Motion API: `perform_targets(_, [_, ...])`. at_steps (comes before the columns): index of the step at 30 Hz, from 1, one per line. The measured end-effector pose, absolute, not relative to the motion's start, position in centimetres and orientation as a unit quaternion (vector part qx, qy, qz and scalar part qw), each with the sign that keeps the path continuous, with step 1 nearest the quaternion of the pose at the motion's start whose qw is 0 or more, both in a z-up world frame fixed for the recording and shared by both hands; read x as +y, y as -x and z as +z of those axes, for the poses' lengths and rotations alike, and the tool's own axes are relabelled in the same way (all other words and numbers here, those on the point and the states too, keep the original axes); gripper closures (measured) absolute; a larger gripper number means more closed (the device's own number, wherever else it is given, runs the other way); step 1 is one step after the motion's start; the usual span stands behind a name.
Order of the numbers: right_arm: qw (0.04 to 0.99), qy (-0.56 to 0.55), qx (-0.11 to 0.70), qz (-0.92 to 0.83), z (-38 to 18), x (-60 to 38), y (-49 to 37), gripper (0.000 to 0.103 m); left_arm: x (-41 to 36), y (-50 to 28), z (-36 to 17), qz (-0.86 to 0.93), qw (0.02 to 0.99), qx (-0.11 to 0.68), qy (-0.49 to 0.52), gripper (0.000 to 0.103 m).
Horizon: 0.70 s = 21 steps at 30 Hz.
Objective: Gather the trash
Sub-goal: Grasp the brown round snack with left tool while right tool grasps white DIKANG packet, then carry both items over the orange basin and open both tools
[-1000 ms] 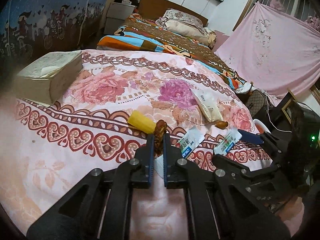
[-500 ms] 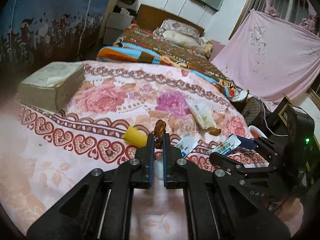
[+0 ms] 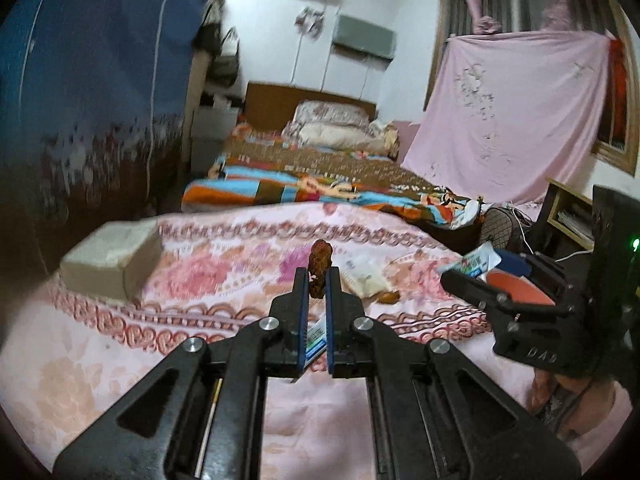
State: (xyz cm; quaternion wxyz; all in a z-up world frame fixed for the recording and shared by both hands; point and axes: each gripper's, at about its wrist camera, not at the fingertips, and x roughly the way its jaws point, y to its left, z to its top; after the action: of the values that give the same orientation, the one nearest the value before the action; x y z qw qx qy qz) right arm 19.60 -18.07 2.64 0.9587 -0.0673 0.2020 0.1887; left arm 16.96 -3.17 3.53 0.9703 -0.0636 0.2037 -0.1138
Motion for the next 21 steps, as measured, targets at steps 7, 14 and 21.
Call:
perform_targets(7, [0.981, 0.040, 0.087, 0.170, 4.8, -20.2, -16.8, 0.033, -5.4, -15.7, 5.4, -0.131, 0.980, 0.143, 0.046, 0.103])
perform_targets(14, [0.992, 0.009, -0.012, 0.123, 6.8, -23.3, -14.5, 0.032, -7.9, -15.1, 7.0, -0.155, 0.982, 0.101, 0.039, 0.103])
perform_targets(21, [0.996, -0.020, -0.059, 0.066, 7.7, -26.9, -13.2, 0.031, -11.6, -14.9, 8.5, -0.197, 0.978, 0.070, 0.016, 0.103])
